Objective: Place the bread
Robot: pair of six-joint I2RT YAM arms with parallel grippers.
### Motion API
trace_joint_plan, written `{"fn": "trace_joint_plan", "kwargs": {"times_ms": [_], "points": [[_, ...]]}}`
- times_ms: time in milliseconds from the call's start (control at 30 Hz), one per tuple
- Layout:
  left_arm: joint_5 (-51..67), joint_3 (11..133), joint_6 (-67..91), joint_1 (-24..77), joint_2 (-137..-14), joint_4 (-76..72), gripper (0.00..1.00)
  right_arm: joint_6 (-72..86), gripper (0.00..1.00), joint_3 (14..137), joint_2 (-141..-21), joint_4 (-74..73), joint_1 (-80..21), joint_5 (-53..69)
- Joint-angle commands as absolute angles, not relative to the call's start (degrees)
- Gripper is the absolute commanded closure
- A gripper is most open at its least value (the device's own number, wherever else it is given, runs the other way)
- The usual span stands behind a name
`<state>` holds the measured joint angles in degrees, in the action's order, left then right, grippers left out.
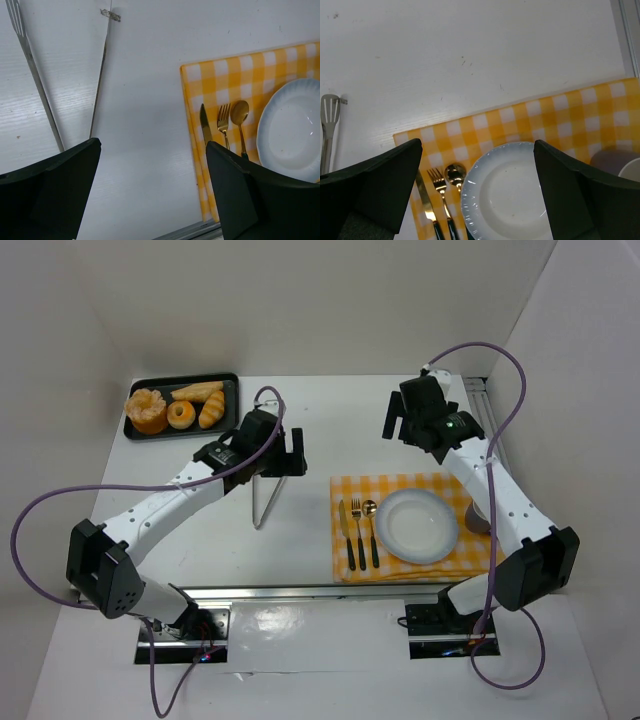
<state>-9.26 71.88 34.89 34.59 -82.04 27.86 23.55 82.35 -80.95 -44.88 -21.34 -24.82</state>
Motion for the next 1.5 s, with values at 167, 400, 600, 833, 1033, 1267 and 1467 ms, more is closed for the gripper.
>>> {"fn": "trace_joint_plan", "kwargs": {"times_ms": [167, 400, 600, 833, 1033, 1267, 1467], "points": [[-13.9, 74.7, 33.0, 34.5, -81.0, 28.5, 0.00, 24.2, 0.00, 82.3, -79.5, -46.0, -21.1, -26.0], [-15.1, 74.7, 30.2, 34.5, -81.6, 30.3, 0.00, 24.2, 0.00, 81.2, -78.9, -45.4, -21.1, -26.0], [-20.6, 70.7, 33.3, 34.5, -86.0, 36.7, 0.00, 24.2, 0.00, 79.6, -76.6, -44.8, -21.1, -25.4], [-17.0, 64.2, 35.9, 31.6, -89.4, 35.2, 0.00, 24.2, 0.00, 79.4, -75.9, -43.6, -21.1, -24.7], [-15.6, 64.7, 36.5, 30.2, -96.4, 33.0, 0.00, 24.2, 0.00, 79.4, -75.4, -43.6, -21.1, -24.0], [-12.7, 68.3, 35.3, 26.9, -104.1, 28.7, 0.00, 23.6, 0.00, 79.9, -74.3, -44.7, -21.1, -24.5], [-12.7, 72.7, 33.7, 25.7, -109.4, 27.7, 0.11, 23.6, 0.00, 79.9, -73.7, -44.7, -21.1, -25.0]]}}
